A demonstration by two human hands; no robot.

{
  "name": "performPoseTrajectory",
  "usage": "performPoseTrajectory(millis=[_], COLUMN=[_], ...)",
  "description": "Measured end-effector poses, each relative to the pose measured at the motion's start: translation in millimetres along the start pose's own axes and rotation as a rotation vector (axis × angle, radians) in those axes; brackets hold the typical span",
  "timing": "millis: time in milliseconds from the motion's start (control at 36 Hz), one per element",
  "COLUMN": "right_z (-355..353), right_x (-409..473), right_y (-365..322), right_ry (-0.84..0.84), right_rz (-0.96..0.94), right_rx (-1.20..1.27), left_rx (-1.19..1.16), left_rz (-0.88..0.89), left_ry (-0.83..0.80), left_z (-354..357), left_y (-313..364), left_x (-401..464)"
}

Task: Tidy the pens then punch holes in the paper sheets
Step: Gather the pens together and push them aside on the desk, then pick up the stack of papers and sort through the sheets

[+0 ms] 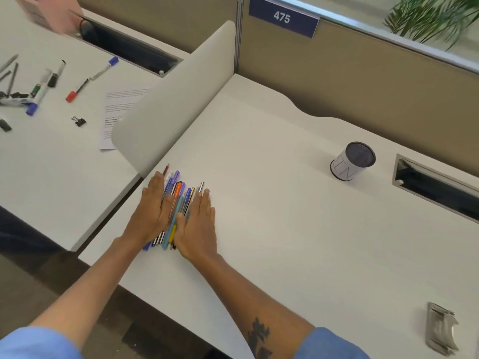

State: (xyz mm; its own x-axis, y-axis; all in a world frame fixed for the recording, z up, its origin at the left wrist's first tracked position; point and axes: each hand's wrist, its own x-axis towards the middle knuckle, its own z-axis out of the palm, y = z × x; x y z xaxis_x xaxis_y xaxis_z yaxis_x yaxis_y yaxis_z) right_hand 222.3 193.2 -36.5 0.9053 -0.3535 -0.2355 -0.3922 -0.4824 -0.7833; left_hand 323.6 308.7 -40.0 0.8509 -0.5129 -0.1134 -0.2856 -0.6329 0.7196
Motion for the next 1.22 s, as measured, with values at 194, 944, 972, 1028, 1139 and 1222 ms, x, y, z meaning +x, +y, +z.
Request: performPoseTrajectory(millis=[194, 944, 972, 1028, 1139, 1222], right_z=[-53, -326, -335, -352, -381, -402], right_x=[-20, -213, -222, -239, -274, -298], right_y=[37, 251, 259, 274, 302, 327], right_ry=[0.016, 0.381, 0.397, 0.435, 0.501, 0.551], right_rz=[-0.072, 0.041, 0.057, 0.092, 0.159, 0.215], right_rx=[-0.150, -0.513, -0.511, -0.514, -0.524, -0.507], left_rx=[0.137, 0.306, 0.302, 0.297, 0.290, 0.303], left_rz=[-0.054, 0.396, 0.417, 0.455, 0.533, 0.585], left_ry=[0.090, -0.152, -0.165, -0.197, -0.275, -0.337], left_z=[12, 257, 268, 288, 330, 362], left_y=[10, 278, 289, 312, 352, 380], left_x=[1, -100, -104, -112, -128, -141])
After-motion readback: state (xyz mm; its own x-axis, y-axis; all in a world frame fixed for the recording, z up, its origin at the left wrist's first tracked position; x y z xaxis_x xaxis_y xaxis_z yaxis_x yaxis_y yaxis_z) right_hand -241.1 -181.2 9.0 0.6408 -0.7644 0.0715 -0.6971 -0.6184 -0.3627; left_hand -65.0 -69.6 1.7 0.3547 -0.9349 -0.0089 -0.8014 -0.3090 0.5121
